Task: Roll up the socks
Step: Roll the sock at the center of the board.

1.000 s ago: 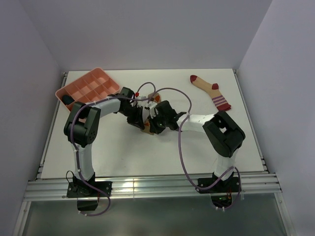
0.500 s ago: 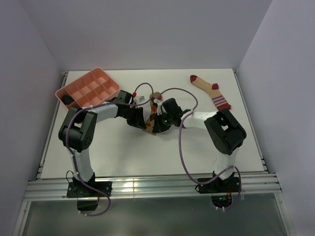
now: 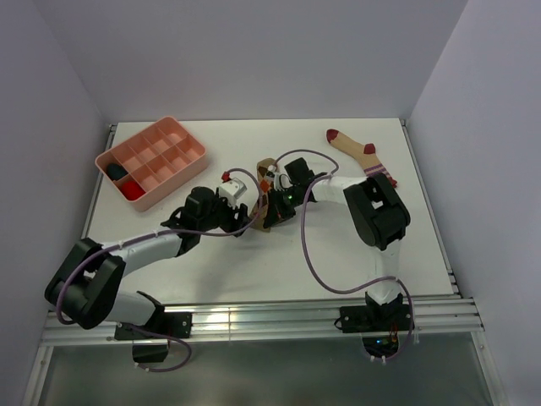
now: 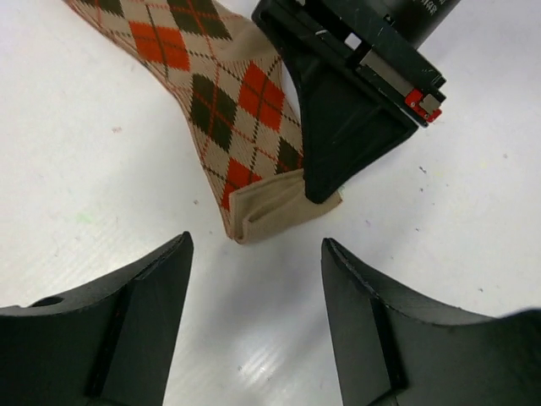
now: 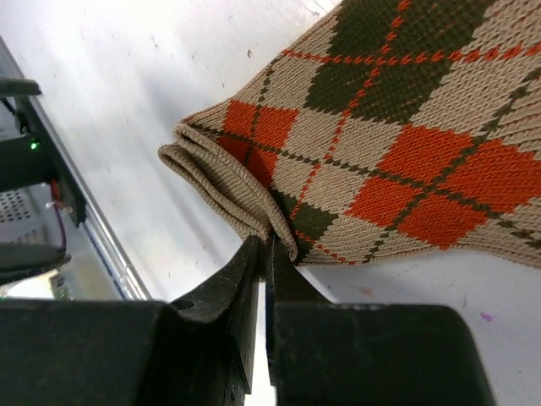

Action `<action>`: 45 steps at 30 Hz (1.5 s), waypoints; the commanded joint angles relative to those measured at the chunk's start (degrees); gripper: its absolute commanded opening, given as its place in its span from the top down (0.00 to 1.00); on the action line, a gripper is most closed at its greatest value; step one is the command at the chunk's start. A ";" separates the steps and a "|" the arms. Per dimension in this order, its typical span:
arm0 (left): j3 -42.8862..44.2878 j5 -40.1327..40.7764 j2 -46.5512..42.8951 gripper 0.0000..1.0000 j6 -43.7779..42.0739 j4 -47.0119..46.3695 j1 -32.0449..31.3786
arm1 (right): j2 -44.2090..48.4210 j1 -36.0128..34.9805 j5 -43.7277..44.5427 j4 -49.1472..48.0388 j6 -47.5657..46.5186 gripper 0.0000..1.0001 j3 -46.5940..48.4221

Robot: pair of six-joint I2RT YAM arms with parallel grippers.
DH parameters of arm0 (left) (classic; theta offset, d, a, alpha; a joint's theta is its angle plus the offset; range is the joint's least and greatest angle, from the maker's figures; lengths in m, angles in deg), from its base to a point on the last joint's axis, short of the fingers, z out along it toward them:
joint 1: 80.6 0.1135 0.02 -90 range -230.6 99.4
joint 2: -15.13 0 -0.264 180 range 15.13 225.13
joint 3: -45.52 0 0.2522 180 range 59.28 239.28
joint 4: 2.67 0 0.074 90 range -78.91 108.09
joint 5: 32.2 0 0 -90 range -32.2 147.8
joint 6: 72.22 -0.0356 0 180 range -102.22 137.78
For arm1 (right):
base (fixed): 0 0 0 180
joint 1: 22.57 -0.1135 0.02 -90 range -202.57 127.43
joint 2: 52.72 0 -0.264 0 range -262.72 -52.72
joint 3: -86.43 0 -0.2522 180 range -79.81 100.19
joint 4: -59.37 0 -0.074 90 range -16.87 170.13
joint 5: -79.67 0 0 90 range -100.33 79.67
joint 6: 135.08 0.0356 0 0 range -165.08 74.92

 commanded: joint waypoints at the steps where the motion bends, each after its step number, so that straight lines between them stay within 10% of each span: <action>1: -1.67 2.28 -0.10 0.33 -7.63 -11.89 -1.08 | -4.13 1.03 3.63 11.28 -5.53 1.00 1.11; 23: -10.38 14.76 -0.45 0.36 -16.07 -22.53 -15.41 | -14.68 2.43 4.77 33.69 -19.86 1.00 20.36; 45: 3.25 14.25 5.34 0.41 -27.32 -7.77 -15.76 | -18.55 3.31 3.02 44.07 -30.23 1.00 31.18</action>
